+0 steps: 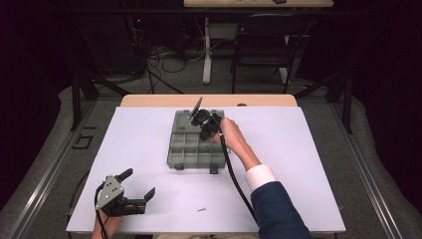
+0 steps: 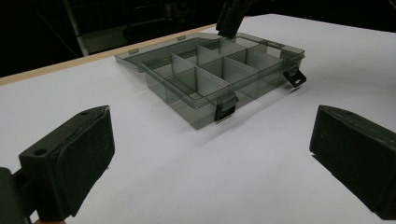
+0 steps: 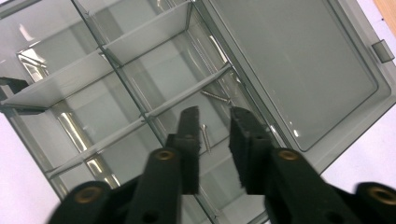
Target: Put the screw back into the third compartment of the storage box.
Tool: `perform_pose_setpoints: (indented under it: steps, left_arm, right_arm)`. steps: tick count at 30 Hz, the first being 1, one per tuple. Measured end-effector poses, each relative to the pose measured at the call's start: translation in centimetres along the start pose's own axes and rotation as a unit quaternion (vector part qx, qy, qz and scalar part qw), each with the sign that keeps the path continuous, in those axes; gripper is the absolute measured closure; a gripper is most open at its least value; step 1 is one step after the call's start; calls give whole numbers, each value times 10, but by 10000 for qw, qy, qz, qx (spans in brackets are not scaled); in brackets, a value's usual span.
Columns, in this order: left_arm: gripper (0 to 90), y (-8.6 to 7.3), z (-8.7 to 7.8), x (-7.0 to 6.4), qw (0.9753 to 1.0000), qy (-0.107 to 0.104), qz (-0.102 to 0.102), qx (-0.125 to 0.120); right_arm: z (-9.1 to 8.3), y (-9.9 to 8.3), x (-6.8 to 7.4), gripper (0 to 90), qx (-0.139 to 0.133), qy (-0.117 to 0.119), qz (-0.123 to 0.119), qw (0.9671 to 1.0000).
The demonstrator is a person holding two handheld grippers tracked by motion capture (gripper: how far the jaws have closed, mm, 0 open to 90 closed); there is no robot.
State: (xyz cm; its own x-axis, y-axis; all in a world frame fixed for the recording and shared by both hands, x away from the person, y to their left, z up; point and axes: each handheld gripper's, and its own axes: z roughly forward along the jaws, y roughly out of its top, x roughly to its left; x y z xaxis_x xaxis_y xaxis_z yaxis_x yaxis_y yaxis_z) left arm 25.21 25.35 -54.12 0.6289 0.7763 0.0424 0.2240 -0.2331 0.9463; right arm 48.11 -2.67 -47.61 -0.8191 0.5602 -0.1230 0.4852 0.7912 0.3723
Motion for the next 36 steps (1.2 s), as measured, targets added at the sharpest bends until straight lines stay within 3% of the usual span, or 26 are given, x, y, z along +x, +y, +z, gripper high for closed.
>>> perform_pose_setpoints:
  steps: [4, 9, 14, 23, 36]
  left_arm:
    - [2, 0, 0, 0, 10000, -2, 8, 0]
    - [1, 0, 0, 0, 10000, 12, 25, -13]
    - [1, 0, 0, 0, 10000, 19, 33, -16]
    - [1, 0, 1, -1, 10000, 19, 27, -1]
    - [1, 0, 1, -1, 10000, 23, 27, -3]
  right_arm:
    - [-10, -4, 1, 532, -167, 89, 142, 9997]
    - [-29, -11, 10, 295, -334, 191, -40, 9992]
    - [-47, -24, 28, 161, -562, 300, -230, 9977]
    - [-65, -53, 53, 66, -812, 505, -428, 9945]
    - [-72, -87, 80, 4, -972, 690, -681, 9905]
